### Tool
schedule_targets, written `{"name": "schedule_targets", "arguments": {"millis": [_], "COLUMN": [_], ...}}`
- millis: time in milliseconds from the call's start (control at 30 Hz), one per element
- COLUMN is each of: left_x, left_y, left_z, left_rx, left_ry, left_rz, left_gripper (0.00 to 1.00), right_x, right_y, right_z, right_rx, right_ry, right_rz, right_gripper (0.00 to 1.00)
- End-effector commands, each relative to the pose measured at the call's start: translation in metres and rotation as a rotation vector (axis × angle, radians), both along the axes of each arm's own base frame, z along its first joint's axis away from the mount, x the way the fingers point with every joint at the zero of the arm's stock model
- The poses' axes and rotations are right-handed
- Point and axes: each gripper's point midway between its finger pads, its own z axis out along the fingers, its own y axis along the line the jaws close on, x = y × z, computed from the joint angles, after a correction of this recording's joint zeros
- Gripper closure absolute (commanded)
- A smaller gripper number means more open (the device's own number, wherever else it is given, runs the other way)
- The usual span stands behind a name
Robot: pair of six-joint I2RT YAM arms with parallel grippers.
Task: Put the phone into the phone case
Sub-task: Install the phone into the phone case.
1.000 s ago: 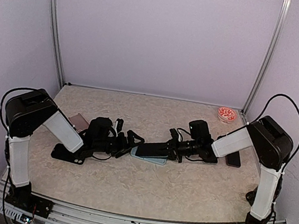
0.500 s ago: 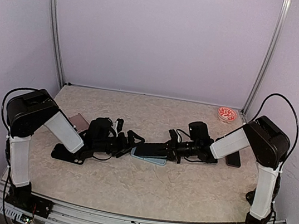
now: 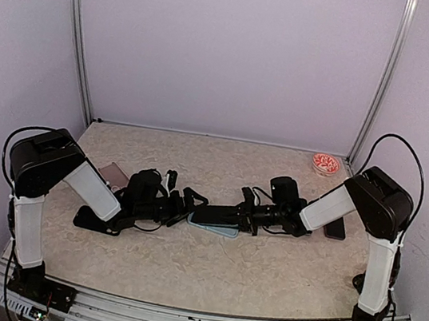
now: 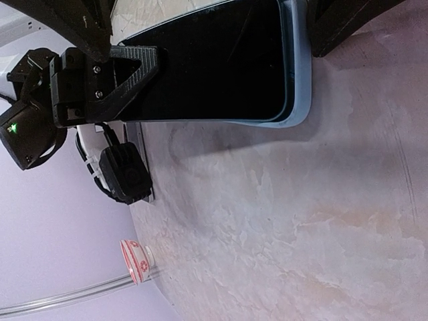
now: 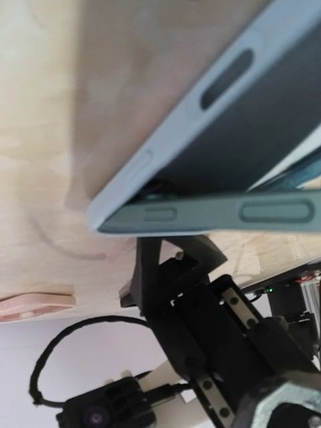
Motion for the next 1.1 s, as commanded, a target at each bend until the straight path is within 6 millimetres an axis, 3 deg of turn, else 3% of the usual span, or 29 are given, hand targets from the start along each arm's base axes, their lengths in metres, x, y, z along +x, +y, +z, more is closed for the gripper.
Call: {"name": "schedule_targets", "arguments": {"millis": [0,1067], "left_x": [-0.024,-0.037], "left_y": [-0.017,-0.017], "left_z": [-0.005,-0.003], "left_rx": [-0.028,-0.060], "left_ry": [0.026,0.021], "left_rz": [-0.082,-0.110], "left_gripper": [0.01,0.01], "right_x": [-0.022,-0.035], "right_y": [0.003,0.025], "right_z": [-0.037,-0.052], "right_rx": [-0.074,0.017], "right_ry": [0.097,0.198], "right_rz": [0.006,0.029], "right_gripper": [1.00,1.00]}}
